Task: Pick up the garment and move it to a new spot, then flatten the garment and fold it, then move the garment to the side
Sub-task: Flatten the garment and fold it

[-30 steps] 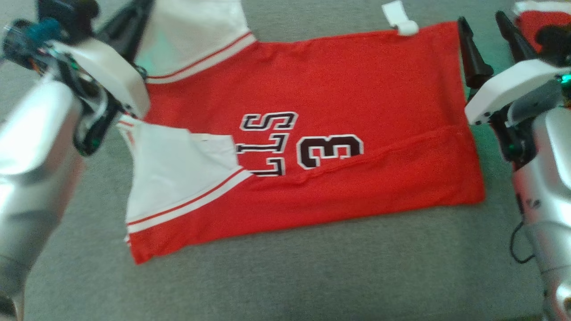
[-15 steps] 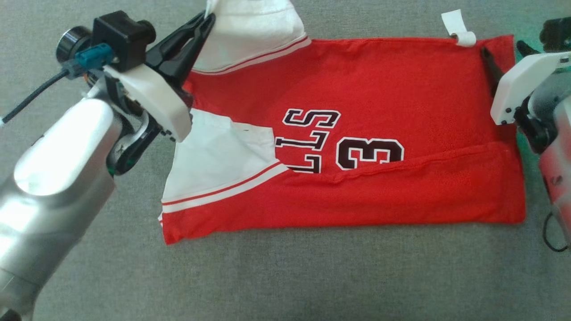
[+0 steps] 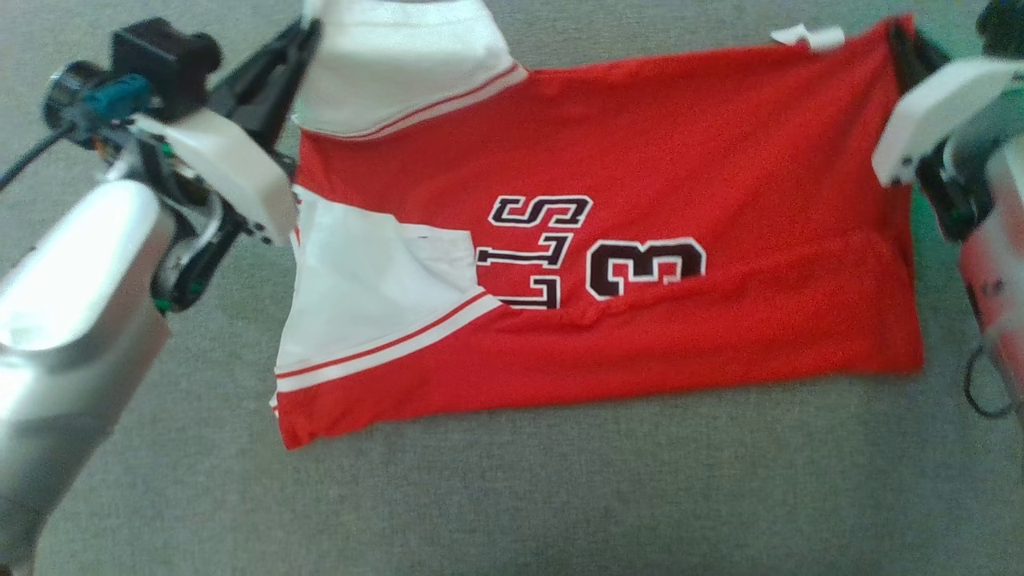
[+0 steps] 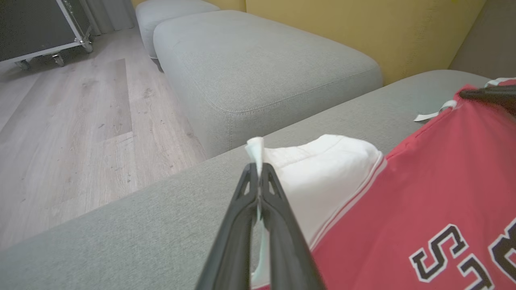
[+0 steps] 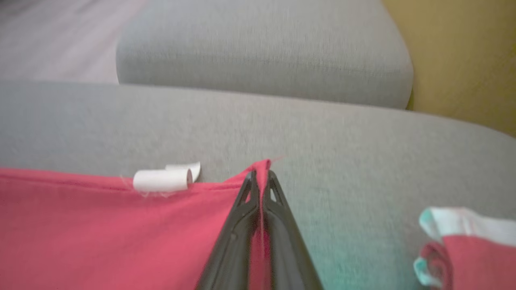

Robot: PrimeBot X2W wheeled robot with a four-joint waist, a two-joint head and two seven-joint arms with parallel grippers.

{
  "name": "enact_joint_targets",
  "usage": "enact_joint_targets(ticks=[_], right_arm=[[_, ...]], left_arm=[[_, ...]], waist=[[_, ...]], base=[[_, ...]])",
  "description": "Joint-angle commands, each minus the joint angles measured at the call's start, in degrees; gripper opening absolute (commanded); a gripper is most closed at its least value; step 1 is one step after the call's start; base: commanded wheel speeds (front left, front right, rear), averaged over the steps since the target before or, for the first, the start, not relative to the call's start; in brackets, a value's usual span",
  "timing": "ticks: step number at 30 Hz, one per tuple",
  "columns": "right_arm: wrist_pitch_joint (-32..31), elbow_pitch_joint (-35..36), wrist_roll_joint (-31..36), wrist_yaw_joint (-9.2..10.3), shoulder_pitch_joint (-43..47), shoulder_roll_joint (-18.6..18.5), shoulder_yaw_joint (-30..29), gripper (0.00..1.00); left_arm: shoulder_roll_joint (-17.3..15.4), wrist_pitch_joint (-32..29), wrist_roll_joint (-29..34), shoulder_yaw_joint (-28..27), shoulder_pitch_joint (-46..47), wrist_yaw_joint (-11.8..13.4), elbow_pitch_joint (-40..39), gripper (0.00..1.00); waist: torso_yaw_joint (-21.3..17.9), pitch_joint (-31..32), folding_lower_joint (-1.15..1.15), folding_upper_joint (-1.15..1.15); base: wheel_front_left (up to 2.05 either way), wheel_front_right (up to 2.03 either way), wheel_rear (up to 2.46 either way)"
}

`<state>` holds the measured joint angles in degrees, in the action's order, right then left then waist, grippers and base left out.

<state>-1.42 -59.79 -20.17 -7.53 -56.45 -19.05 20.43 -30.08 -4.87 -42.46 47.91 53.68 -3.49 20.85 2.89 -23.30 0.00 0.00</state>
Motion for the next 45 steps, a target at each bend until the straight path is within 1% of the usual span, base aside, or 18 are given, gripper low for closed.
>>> enact_joint_targets(ticks=[1, 5, 8, 12, 13, 19, 22, 25, 28, 29, 32, 38, 41, 43, 45], right_arm=[[2.2, 2.6, -2.3, 0.04, -3.2, 0.9, 0.5, 0.00], [3.9, 4.0, -6.7, 0.04, -5.3, 1.9, 1.1, 0.00], [5.2, 4.7, -8.7, 0.04, -7.1, 2.1, 1.9, 0.00], [8.0, 4.7, -10.5, 0.04, -9.1, 2.0, 2.9, 0.00], [8.0, 4.7, -10.5, 0.04, -9.1, 2.0, 2.9, 0.00], [10.6, 3.0, -13.3, 0.04, -10.5, 2.1, 3.8, 0.00], [10.1, 2.5, -15.0, 0.04, -9.5, 1.5, 5.3, 0.00], [8.9, 2.7, -16.7, 0.04, -7.7, 0.4, 7.7, 0.00], [7.3, 3.4, -18.7, 0.04, -5.4, -1.0, 10.3, 0.00], [6.6, 3.8, -19.4, 0.04, -4.6, -1.5, 11.3, 0.00], [4.1, 4.7, -21.3, 0.04, -1.8, -3.5, 14.6, 0.00], [-1.0, 8.0, -25.8, 0.04, 3.2, -8.2, 21.2, 0.00], [-3.6, 9.5, -26.7, 0.04, 4.9, -10.8, 25.3, 0.00], [-5.4, 10.3, -27.8, 0.04, 5.6, -12.3, 27.5, 0.00], [-7.0, 11.0, -27.9, 0.04, 5.7, -13.8, 30.1, 0.00]], left_arm=[[-3.1, 1.1, 0.1, -3.6, 3.5, 0.1, 0.4, 0.00], [-3.4, 2.7, 2.5, -3.7, 7.6, -0.2, 4.3, 0.00], [-3.2, 4.4, 5.6, -2.6, 11.5, -0.8, 7.7, 0.00], [-1.5, 8.0, 9.1, -1.3, 16.2, -1.3, 13.1, 0.00], [-1.5, 8.0, 9.1, -1.3, 16.2, -1.3, 13.1, 0.00], [1.2, 14.3, 10.3, -1.3, 19.5, -1.6, 21.0, 0.00], [2.6, 15.8, 8.9, -1.2, 18.5, -2.5, 23.8, 0.00], [3.3, 15.7, 6.3, -0.7, 16.5, -3.5, 24.9, 0.00], [3.0, 13.7, 2.4, 0.3, 13.4, -3.9, 23.9, 0.00], [2.6, 12.4, 0.9, 1.6, 12.1, -3.9, 22.4, 0.00], [-0.1, 7.6, -5.3, 5.3, 8.2, -4.0, 15.8, 0.00], [-9.5, -2.7, -15.8, 11.7, 2.2, -4.0, 0.6, 0.00], [-14.8, -7.9, -20.4, 14.5, 0.7, -4.0, -6.5, 0.00], [-17.6, -10.4, -22.6, 16.0, 0.1, -4.0, -10.0, 0.00], [-19.5, -12.4, -24.4, 17.3, -0.5, -4.0, -12.6, 0.00]], waist=[[-0.7, -0.1, 0.00, 0.00], [-1.7, -0.6, 0.00, 0.00], [-2.2, -1.2, 0.00, 0.00], [-2.4, -1.5, 0.00, 0.00], [-2.4, -1.5, 0.00, 0.00], [-2.1, -1.2, 0.00, 0.00], [-1.6, -0.2, 0.00, 0.00], [-1.2, 1.0, 0.00, 0.00], [-0.9, 2.6, 0.00, 0.00], [-0.8, 3.3, 0.00, 0.00], [-0.3, 5.1, 0.00, 0.00], [0.4, 7.7, 0.00, 0.00], [0.6, 8.4, 0.00, 0.00], [0.6, 8.6, 0.00, 0.00], [0.6, 8.8, 0.00, 0.00]], base=[[0.00, 0.00, 0.00], [0.00, 0.00, 0.00], [0.00, 0.00, 0.00], [0.00, 0.00, 0.00], [0.00, 0.00, 0.00], [0.00, 0.00, 0.00], [0.00, 0.00, 0.00], [0.00, 0.00, 0.00], [0.00, 0.00, 0.00], [0.00, 0.00, 0.00], [0.00, 0.00, 0.00], [0.00, 0.00, 0.00], [0.00, 0.00, 0.00], [0.00, 0.00, 0.00], [0.00, 0.00, 0.00]])
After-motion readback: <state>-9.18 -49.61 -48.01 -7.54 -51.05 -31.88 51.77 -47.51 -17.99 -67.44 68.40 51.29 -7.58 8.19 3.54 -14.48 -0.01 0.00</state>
